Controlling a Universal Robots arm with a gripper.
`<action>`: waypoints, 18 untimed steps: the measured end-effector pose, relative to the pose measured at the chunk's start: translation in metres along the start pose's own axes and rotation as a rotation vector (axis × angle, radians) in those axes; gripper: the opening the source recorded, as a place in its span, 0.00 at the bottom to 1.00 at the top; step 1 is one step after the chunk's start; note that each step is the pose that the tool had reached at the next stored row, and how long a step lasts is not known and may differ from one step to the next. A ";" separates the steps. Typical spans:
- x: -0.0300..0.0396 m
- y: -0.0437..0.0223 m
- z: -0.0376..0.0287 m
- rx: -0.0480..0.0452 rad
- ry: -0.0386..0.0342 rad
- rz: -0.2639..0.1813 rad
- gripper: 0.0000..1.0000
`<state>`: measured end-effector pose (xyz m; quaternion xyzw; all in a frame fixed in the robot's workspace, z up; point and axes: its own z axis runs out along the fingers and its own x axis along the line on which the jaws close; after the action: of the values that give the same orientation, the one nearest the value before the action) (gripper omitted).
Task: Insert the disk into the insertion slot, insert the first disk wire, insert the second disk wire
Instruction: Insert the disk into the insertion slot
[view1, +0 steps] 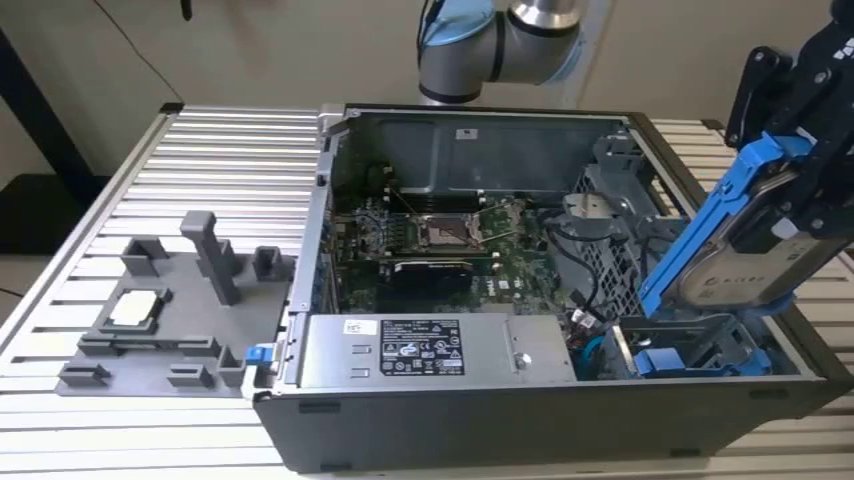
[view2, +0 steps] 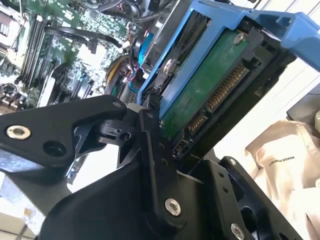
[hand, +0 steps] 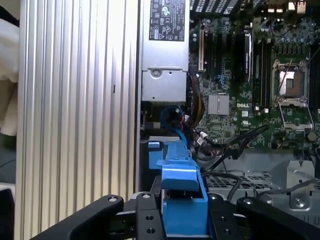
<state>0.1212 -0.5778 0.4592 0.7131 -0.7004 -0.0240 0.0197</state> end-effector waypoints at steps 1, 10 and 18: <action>0.0000 -0.0007 0.0018 0.0000 0.0000 -0.001 0.33; 0.0001 -0.0034 0.0178 -0.0009 -0.0001 -0.003 0.33; 0.0003 -0.0059 0.0303 -0.0034 -0.0016 -0.003 0.33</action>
<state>0.1252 -0.5778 0.4286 0.7142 -0.6992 -0.0257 0.0203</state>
